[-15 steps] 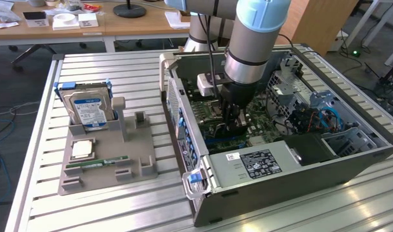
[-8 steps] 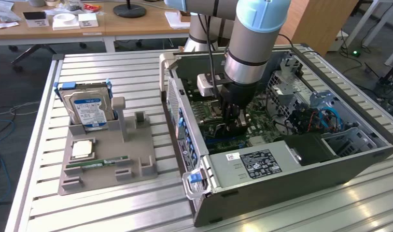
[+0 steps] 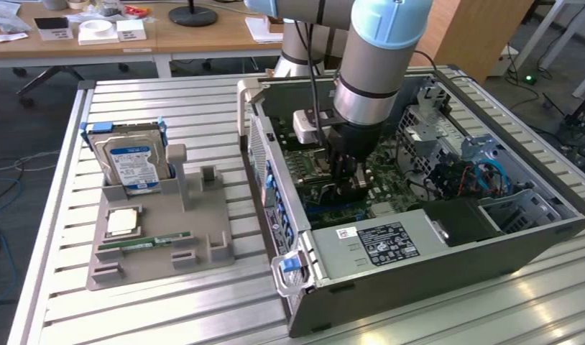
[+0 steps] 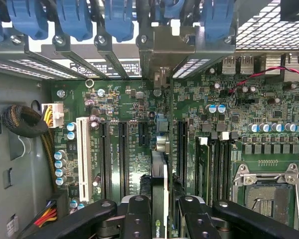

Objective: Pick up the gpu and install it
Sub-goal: 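Insert the gpu into the slot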

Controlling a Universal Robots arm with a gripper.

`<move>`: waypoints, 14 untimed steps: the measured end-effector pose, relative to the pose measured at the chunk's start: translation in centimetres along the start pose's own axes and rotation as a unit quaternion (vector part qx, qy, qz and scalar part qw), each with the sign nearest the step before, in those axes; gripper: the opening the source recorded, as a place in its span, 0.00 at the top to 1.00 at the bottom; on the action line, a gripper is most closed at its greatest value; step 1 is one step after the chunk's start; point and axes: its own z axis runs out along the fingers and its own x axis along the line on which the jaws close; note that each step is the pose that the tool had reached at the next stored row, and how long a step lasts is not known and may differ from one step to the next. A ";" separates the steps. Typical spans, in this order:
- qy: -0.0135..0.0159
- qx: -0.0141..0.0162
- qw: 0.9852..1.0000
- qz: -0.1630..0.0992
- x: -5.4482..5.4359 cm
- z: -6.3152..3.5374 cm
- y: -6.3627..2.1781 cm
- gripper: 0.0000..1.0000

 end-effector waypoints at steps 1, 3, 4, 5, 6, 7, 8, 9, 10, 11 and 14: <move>0.000 0.000 1.000 0.000 0.0 0.00 0.02 0.74; -0.001 0.001 1.000 0.000 0.0 0.00 0.05 0.74; -0.001 0.001 1.000 0.000 0.0 0.00 0.07 0.74; -0.001 0.001 1.000 0.000 0.0 0.00 0.08 0.74; -0.001 0.001 1.000 0.000 0.0 0.00 0.09 0.74; -0.001 0.001 1.000 0.000 0.0 0.00 0.10 0.74; -0.001 0.001 1.000 0.000 0.0 0.01 0.10 0.74; -0.001 0.001 1.000 0.000 0.0 0.03 0.11 0.74; -0.001 0.001 1.000 0.000 0.0 0.06 0.11 0.74; -0.001 0.001 1.000 0.000 0.0 0.08 0.11 0.74; -0.001 0.001 1.000 0.000 0.0 0.11 0.11 0.74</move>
